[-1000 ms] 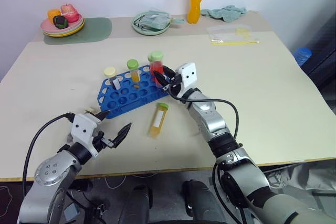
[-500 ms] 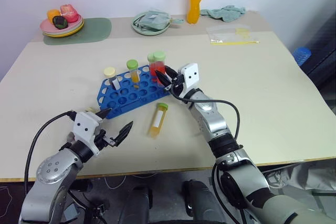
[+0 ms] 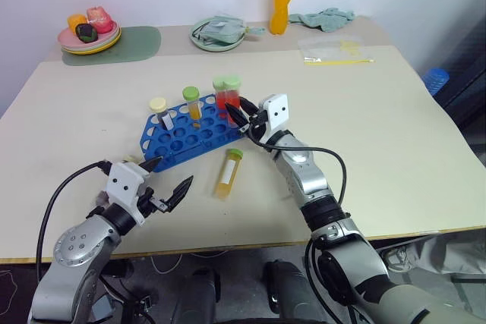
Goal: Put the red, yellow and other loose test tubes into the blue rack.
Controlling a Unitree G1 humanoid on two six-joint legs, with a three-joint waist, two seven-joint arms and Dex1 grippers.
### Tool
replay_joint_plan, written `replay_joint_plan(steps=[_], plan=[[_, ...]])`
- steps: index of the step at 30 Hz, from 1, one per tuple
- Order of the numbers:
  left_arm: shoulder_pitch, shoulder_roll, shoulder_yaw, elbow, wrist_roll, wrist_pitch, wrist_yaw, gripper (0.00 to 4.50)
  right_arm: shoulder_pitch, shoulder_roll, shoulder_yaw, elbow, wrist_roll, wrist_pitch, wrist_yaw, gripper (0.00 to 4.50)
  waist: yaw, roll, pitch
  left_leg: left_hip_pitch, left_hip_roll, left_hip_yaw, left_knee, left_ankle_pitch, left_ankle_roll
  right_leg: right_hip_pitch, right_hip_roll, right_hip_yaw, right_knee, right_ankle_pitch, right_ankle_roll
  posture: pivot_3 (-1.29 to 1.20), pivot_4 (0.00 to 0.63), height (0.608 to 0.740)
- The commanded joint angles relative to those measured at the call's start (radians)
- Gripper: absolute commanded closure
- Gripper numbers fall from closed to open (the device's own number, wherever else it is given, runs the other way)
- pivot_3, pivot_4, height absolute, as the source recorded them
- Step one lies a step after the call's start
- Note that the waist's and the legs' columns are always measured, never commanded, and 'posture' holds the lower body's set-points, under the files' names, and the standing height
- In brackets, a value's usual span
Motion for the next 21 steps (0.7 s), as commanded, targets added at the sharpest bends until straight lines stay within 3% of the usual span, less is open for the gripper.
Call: replay_joint_plan(steps=[1,7,11,14,16,21], plan=[[0.001,0.003,0.008,-0.024,0.007,-0.021,0.000,0.00,-0.027,0.019,-0.009,0.013,-0.014,-0.043,-0.013,3.34,0.000,0.000,0.000,0.000,0.000,0.000,0.000,0.000,0.000,0.000,0.000,0.000,0.000,0.000,0.000,0.00,0.150,0.740],[0.003,0.003,0.010,-0.027,0.006,-0.019,0.001,0.00,-0.032,0.029,-0.011,0.033,-0.007,-0.054,0.010,3.34,0.000,0.000,0.000,0.000,0.000,0.000,0.000,0.000,0.000,0.000,0.000,0.000,0.000,0.000,0.000,0.00,0.150,0.740],[0.008,0.003,0.015,-0.032,0.005,-0.018,0.004,0.00,-0.013,0.020,-0.002,-0.033,-0.014,-0.030,0.017,1.72,-0.001,0.000,0.000,0.000,0.000,0.000,0.000,0.000,0.000,0.000,0.000,0.000,0.000,0.000,0.000,0.00,0.150,0.740],[0.015,0.006,0.034,-0.035,0.004,-0.017,0.010,0.00,0.015,-0.020,-0.003,-0.155,-0.025,0.065,0.003,0.18,0.000,0.000,0.000,0.000,0.000,0.000,0.000,0.000,0.000,0.000,0.000,0.000,0.000,0.000,0.000,0.00,0.150,0.740],[0.020,0.010,0.048,-0.036,0.001,-0.017,0.012,0.00,0.043,-0.054,-0.005,-0.260,-0.004,0.164,0.024,0.18,0.003,0.000,0.000,0.000,0.000,0.000,0.000,0.000,0.000,0.000,0.000,0.000,0.000,0.000,0.000,0.00,0.150,0.740],[0.041,0.031,0.105,-0.015,-0.003,-0.027,-0.003,0.00,0.165,-0.296,-0.028,-0.743,0.205,0.773,0.147,0.18,0.011,0.000,0.000,-0.002,-0.001,0.000,0.001,0.000,0.000,0.000,-0.001,0.000,-0.001,0.000,0.000,0.00,0.150,0.740]])
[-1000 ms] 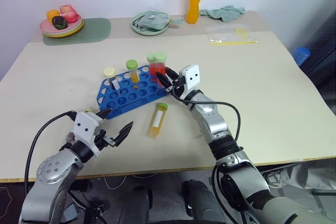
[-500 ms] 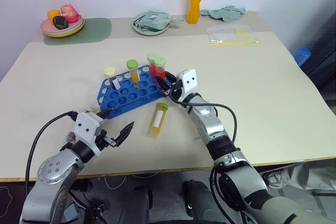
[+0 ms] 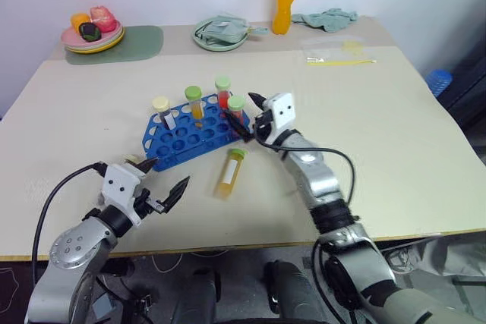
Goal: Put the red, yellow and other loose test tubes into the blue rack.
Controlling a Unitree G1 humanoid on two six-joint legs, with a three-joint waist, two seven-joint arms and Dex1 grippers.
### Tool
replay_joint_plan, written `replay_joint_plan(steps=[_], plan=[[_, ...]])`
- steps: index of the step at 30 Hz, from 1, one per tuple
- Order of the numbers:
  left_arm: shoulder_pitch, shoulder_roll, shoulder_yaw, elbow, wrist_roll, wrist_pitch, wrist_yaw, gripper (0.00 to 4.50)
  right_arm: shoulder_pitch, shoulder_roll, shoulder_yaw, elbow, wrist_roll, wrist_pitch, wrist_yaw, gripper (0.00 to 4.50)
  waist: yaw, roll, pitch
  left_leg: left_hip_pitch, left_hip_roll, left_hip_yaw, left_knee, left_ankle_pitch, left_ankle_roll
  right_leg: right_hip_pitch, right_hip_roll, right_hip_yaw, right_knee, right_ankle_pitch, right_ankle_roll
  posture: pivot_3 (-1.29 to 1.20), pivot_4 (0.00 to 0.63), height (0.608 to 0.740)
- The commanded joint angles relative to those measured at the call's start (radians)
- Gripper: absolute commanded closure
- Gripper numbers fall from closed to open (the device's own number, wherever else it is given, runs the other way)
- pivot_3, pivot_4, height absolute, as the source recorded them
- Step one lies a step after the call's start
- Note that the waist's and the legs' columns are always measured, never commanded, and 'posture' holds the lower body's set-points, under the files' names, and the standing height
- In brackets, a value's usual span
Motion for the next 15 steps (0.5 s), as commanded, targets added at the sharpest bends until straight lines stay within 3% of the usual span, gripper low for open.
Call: replay_joint_plan(steps=[1,3,4,5,7,10,15], plan=[[0.000,0.015,0.050,-0.010,-0.002,-0.024,-0.005,0.00,0.029,-0.100,-0.029,-0.265,0.135,0.331,0.044,0.18,-0.002,0.000,0.000,0.000,0.000,0.000,0.000,0.000,0.000,0.000,0.000,0.000,0.000,0.000,0.000,0.00,0.150,0.740],[-0.005,0.021,0.058,0.002,-0.002,-0.025,-0.011,0.00,0.021,-0.140,-0.073,-0.348,0.235,0.555,0.033,0.18,-0.012,0.000,0.000,0.001,0.000,0.000,0.000,0.000,0.000,0.000,0.001,0.000,0.000,0.000,0.000,0.00,0.150,0.740],[-0.010,0.029,0.063,0.017,0.002,-0.028,-0.020,0.00,-0.018,-0.144,-0.124,-0.396,0.309,0.757,0.020,0.18,-0.014,0.000,0.000,0.001,0.001,0.000,0.000,0.000,0.000,0.000,0.002,0.000,0.000,0.000,0.000,0.00,0.150,0.740],[-0.014,0.041,0.065,0.035,0.012,-0.035,-0.031,0.00,-0.075,-0.123,-0.170,-0.431,0.349,0.959,0.008,0.18,-0.015,0.000,0.000,0.002,0.002,0.000,0.000,0.000,0.000,0.000,0.003,0.000,0.000,0.000,-0.001,0.00,0.150,0.740],[-0.023,0.065,0.065,0.073,0.031,-0.054,-0.050,0.00,-0.162,-0.070,-0.224,-0.409,0.464,1.179,-0.091,0.18,-0.018,0.001,0.000,0.002,0.002,0.001,0.000,0.000,0.000,-0.001,0.004,0.001,0.002,0.000,-0.001,0.00,0.150,0.740],[-0.040,0.084,0.057,0.113,0.046,-0.075,-0.065,0.00,-0.216,-0.045,-0.221,-0.248,0.713,1.207,-0.347,0.18,-0.013,-0.001,-0.001,0.002,0.002,0.000,0.000,0.000,0.000,-0.001,0.004,0.001,0.002,0.000,-0.001,0.00,0.150,0.740],[-0.053,0.110,0.046,0.140,0.060,-0.099,-0.103,0.00,-0.343,0.059,-0.295,0.113,1.058,1.207,-0.982,0.18,-0.011,-0.002,-0.001,-0.001,0.001,0.002,0.000,0.000,0.000,-0.001,0.001,0.001,0.001,0.000,-0.001,0.00,0.150,0.740]])
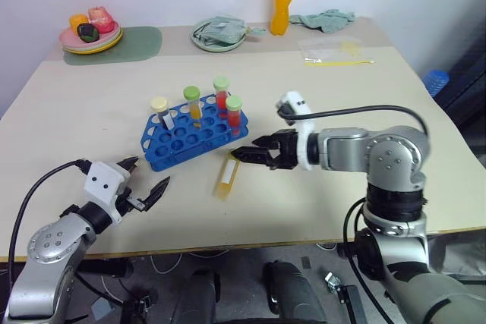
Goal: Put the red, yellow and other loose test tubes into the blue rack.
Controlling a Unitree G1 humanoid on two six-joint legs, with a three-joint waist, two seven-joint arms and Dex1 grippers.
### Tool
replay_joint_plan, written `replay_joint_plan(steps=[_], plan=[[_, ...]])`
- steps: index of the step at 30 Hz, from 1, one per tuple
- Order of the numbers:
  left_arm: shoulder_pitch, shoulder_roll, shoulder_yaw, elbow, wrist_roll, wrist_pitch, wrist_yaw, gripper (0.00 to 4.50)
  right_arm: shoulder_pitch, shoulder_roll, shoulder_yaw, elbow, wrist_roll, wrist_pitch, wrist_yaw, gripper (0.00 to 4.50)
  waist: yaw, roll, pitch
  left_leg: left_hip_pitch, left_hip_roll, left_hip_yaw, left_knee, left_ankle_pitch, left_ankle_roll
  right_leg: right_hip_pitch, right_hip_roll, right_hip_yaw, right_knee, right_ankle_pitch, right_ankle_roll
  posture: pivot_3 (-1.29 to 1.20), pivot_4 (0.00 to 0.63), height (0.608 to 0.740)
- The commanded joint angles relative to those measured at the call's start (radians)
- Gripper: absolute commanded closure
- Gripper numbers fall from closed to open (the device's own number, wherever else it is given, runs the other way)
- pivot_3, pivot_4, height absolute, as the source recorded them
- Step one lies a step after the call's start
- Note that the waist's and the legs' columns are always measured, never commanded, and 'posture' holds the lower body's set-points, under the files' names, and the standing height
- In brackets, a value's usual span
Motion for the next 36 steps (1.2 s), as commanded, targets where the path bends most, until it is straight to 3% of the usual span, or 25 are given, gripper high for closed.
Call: replay_joint_plan(steps=[1,3,6,11,15,21,35,36], plan=[[0.001,0.019,0.011,-0.019,-0.006,-0.028,-0.033,0.00,-0.103,0.038,-0.067,0.197,0.263,0.006,-0.427,0.18,-0.001,0.000,0.000,0.000,0.000,0.000,0.000,0.000,0.000,0.000,0.000,0.000,0.000,0.000,0.000,0.00,0.150,0.740],[0.015,0.019,0.015,-0.030,-0.008,-0.029,-0.042,0.00,-0.131,0.077,-0.070,0.264,0.437,-0.034,-0.695,0.18,-0.002,0.000,0.000,0.000,0.000,0.000,0.000,0.000,0.000,0.000,0.000,0.000,0.000,0.000,0.000,0.00,0.150,0.740],[0.034,0.013,0.025,-0.044,0.001,-0.030,-0.038,0.00,-0.091,0.073,0.085,0.214,0.828,-0.270,-1.105,0.18,-0.004,0.000,0.000,0.000,0.001,0.000,-0.001,-0.001,0.001,-0.001,0.001,0.000,0.000,0.000,0.000,0.00,0.150,0.740],[0.075,-0.003,0.026,-0.088,0.003,-0.023,-0.020,0.00,-0.063,0.191,0.093,0.146,0.879,-0.376,-1.371,0.18,-0.022,0.000,0.000,0.000,0.001,0.000,-0.001,-0.001,0.001,-0.001,0.001,0.000,0.000,0.000,0.000,0.00,0.150,0.740],[0.081,-0.008,0.025,-0.098,0.005,-0.017,-0.014,0.00,-0.023,0.206,0.108,0.151,0.879,-0.370,-1.456,0.18,-0.023,0.000,0.000,0.000,0.001,-0.001,-0.001,-0.001,0.001,-0.001,0.001,0.000,0.000,0.000,0.000,0.00,0.150,0.740],[0.071,-0.011,0.021,-0.096,0.007,-0.013,-0.008,0.00,0.018,0.189,0.155,0.167,0.879,-0.400,-1.462,0.18,-0.027,0.001,0.000,0.000,0.002,-0.001,-0.001,-0.001,0.001,-0.001,0.003,0.000,0.000,0.000,0.000,0.00,0.150,0.740],[0.077,-0.015,0.014,-0.105,0.006,-0.010,-0.003,0.00,-0.042,0.199,0.165,0.266,0.879,-0.431,-1.461,0.18,-0.027,0.001,0.000,0.000,0.002,0.000,-0.001,-0.001,0.001,-0.001,0.003,0.000,0.000,0.000,0.000,0.00,0.150,0.740],[0.078,-0.016,0.012,-0.107,0.008,-0.009,-0.001,0.00,-0.051,0.194,0.167,0.276,0.879,-0.435,-1.455,0.42,-0.027,0.001,0.000,0.000,0.002,0.000,-0.001,-0.001,0.002,-0.001,0.003,0.000,0.000,0.000,0.000,0.00,0.150,0.740]])
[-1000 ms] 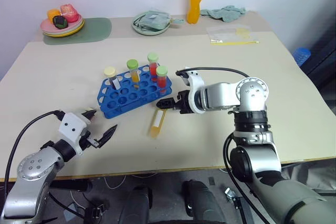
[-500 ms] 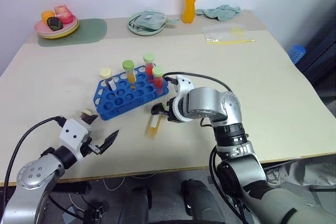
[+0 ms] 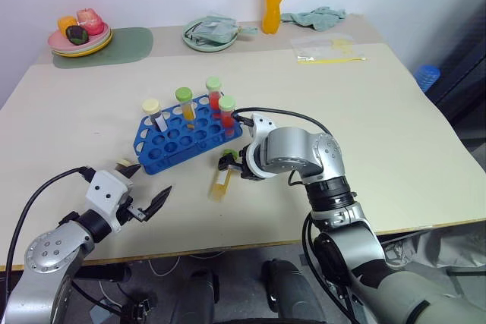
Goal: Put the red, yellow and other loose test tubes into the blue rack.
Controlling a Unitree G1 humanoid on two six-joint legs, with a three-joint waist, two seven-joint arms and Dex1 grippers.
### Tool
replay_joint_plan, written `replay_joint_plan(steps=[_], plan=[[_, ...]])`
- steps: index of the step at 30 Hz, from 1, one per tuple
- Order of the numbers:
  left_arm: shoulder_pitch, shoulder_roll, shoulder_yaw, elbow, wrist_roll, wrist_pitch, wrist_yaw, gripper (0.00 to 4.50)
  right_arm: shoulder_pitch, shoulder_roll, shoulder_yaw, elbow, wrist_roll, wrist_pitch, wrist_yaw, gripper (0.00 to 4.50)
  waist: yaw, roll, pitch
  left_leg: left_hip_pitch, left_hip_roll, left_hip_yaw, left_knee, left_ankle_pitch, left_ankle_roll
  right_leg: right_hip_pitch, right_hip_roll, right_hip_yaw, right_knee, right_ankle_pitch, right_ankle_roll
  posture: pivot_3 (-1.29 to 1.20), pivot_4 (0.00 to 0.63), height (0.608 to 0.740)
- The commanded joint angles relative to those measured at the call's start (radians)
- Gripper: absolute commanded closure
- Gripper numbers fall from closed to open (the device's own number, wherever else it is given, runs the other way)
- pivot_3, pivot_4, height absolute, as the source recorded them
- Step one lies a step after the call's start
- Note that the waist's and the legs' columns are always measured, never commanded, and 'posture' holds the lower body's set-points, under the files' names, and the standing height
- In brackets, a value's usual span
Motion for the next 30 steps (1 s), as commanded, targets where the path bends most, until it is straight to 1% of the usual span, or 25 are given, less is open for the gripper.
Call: replay_joint_plan(steps=[1,2,5,7,8,14,16,17,19,20,21,22,24,26,27,28,30], plan=[[0.005,-0.003,0.009,-0.035,0.000,-0.009,0.007,0.00,-0.038,0.001,0.008,0.028,0.019,-0.010,-0.060,0.69,0.000,0.000,0.000,0.000,0.000,0.000,0.000,0.000,0.000,0.000,0.000,0.000,0.000,0.000,0.000,0.00,0.150,0.740],[0.006,-0.004,0.009,-0.036,0.000,-0.009,0.008,0.00,-0.042,-0.001,0.009,0.033,0.019,-0.011,-0.057,1.03,0.000,0.000,0.000,0.000,0.000,0.000,0.000,0.000,0.000,0.000,0.000,0.000,0.000,0.000,0.000,0.00,0.150,0.740],[0.006,-0.006,0.008,-0.039,0.000,-0.008,0.010,0.00,-0.047,-0.004,0.011,0.042,0.019,-0.010,-0.049,2.54,0.001,0.000,0.000,0.000,0.000,0.000,0.000,0.000,0.000,0.000,0.000,0.000,0.000,0.000,0.000,0.00,0.150,0.740],[0.008,-0.006,0.008,-0.039,0.001,-0.008,0.011,0.00,-0.050,-0.003,0.011,0.044,0.019,-0.006,-0.038,3.46,0.001,0.000,0.000,0.000,0.000,0.000,0.000,0.000,0.000,0.000,0.000,0.000,-0.001,0.000,0.000,0.00,0.150,0.740],[0.008,-0.006,0.008,-0.039,0.001,-0.009,0.011,0.00,-0.051,-0.003,0.010,0.046,0.019,-0.004,-0.034,3.70,0.001,0.000,0.000,0.000,0.000,0.000,0.000,0.000,0.000,0.000,0.000,0.000,-0.001,0.000,0.000,0.00,0.150,0.740],[0.010,-0.007,0.008,-0.042,0.004,-0.010,0.014,0.00,-0.052,-0.065,0.021,0.005,0.019,0.032,0.041,3.73,0.003,0.000,0.000,-0.001,0.000,0.000,0.000,0.000,0.000,0.000,0.000,0.000,-0.001,0.000,0.000,0.00,0.150,0.740],[0.014,-0.008,0.011,-0.045,0.003,-0.009,0.016,0.00,-0.067,-0.132,0.032,-0.050,0.019,0.100,0.215,3.73,0.003,0.001,0.000,-0.001,0.000,0.000,0.000,0.000,0.000,0.000,0.000,0.000,-0.002,0.000,0.000,0.00,0.150,0.740],[0.016,-0.008,0.014,-0.045,0.003,-0.009,0.016,0.00,-0.078,-0.176,0.031,-0.104,0.013,0.152,0.349,3.73,0.003,0.001,0.000,-0.001,0.000,0.000,0.000,0.000,0.000,0.000,0.000,0.000,-0.002,0.000,0.000,0.00,0.150,0.740],[0.019,-0.007,0.017,-0.045,0.003,-0.010,0.015,0.00,-0.094,-0.240,0.037,-0.188,-0.035,0.211,0.552,3.73,0.004,0.002,0.001,-0.002,0.000,0.000,0.000,0.000,0.000,0.000,0.000,0.000,-0.003,0.000,0.000,0.00,0.150,0.740],[0.020,-0.007,0.019,-0.044,0.002,-0.010,0.016,0.00,-0.105,-0.277,0.041,-0.264,-0.103,0.247,0.694,3.73,0.004,0.002,0.001,-0.002,0.000,0.000,0.000,0.000,0.001,0.000,0.000,0.000,-0.004,0.000,0.000,0.00,0.150,0.740],[0.019,-0.007,0.020,-0.043,0.001,-0.010,0.016,0.00,-0.108,-0.320,0.058,-0.363,-0.218,0.234,0.869,3.73,0.003,0.002,0.001,-0.002,0.000,0.000,0.000,-0.001,0.001,0.000,0.000,0.000,-0.004,0.000,0.000,0.00,0.150,0.740],[0.018,-0.007,0.020,-0.040,0.001,-0.011,0.016,0.00,-0.109,-0.372,0.099,-0.453,-0.355,0.183,1.050,3.73,0.003,0.002,0.001,-0.002,0.000,0.000,-0.001,-0.001,0.002,0.000,0.000,0.000,-0.004,0.000,0.000,0.00,0.150,0.740],[0.009,-0.011,0.012,-0.036,0.002,-0.010,0.019,0.00,-0.088,-0.475,0.246,-0.568,-0.659,-0.014,1.383,3.73,0.002,0.001,0.001,-0.001,0.000,0.000,-0.001,-0.002,0.003,-0.001,0.001,0.000,-0.004,0.000,0.000,0.00,0.150,0.740],[-0.002,-0.018,0.006,-0.033,-0.003,-0.008,0.024,0.00,-0.057,-0.546,0.400,-0.602,-0.949,-0.261,1.638,3.73,0.002,0.001,0.001,-0.001,0.001,0.000,-0.001,-0.002,0.003,-0.001,0.001,-0.001,-0.005,-0.001,0.000,0.00,0.150,0.740],[-0.009,-0.022,0.006,-0.031,-0.009,-0.005,0.026,0.00,-0.042,-0.563,0.467,-0.593,-1.089,-0.393,1.727,3.73,0.002,0.001,0.001,-0.001,0.001,0.000,-0.001,-0.002,0.003,-0.001,0.001,-0.001,-0.005,-0.001,0.000,0.00,0.150,0.740],[-0.015,-0.030,0.007,-0.029,-0.018,-0.001,0.031,0.00,-0.019,-0.538,0.505,-0.543,-1.196,-0.517,1.783,3.73,0.002,0.001,0.001,-0.001,0.001,0.001,-0.001,-0.002,0.003,-0.001,0.001,-0.001,-0.005,0.000,0.001,0.00,0.150,0.740],[-0.020,-0.039,0.010,-0.029,-0.025,0.004,0.034,0.00,0.010,-0.448,0.535,-0.411,-1.356,-0.708,1.814,3.73,0.001,0.001,0.001,-0.001,0.001,0.002,0.000,-0.002,0.003,-0.001,0.001,0.000,-0.005,0.000,0.001,0.00,0.150,0.740]])
